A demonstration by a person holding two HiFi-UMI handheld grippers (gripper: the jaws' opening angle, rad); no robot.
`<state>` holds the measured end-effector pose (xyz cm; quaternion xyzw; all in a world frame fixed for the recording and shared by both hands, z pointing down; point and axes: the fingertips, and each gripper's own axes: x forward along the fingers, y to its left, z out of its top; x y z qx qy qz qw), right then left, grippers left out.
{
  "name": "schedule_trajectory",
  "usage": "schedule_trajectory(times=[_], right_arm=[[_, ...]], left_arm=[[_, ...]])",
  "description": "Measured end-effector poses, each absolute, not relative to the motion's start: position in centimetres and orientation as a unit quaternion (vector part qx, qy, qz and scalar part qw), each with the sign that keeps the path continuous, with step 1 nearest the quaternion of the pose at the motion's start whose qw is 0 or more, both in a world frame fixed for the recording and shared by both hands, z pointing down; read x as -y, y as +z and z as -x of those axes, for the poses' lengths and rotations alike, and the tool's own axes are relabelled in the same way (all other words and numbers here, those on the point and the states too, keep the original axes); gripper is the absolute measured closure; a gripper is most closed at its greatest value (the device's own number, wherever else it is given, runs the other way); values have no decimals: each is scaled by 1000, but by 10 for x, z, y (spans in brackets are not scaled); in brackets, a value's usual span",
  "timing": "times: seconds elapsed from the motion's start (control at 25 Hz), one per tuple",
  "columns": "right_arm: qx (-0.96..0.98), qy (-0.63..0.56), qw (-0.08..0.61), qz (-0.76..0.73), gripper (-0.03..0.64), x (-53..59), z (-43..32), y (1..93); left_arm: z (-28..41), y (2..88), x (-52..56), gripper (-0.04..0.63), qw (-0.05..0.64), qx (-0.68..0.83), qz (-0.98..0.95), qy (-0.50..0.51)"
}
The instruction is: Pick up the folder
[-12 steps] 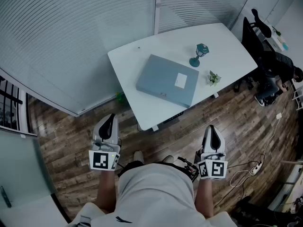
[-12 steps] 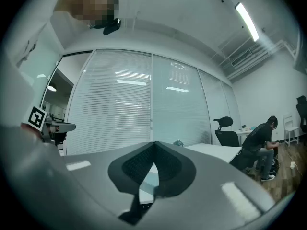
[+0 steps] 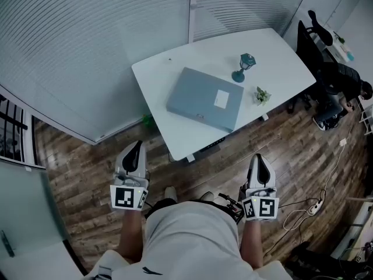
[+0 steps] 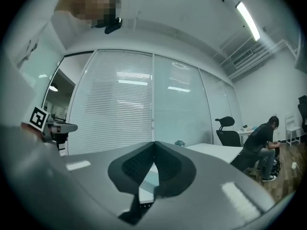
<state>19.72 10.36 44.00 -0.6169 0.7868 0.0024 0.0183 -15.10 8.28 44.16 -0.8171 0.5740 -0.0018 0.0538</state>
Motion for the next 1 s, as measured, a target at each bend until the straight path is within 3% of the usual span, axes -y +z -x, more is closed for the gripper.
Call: schedule_trajectory(times=[1.0], right_arm=[[-766, -20, 9, 643, 617, -88, -157, 457]], left_arm=[[211, 468, -63, 591, 32, -566, 824, -5]])
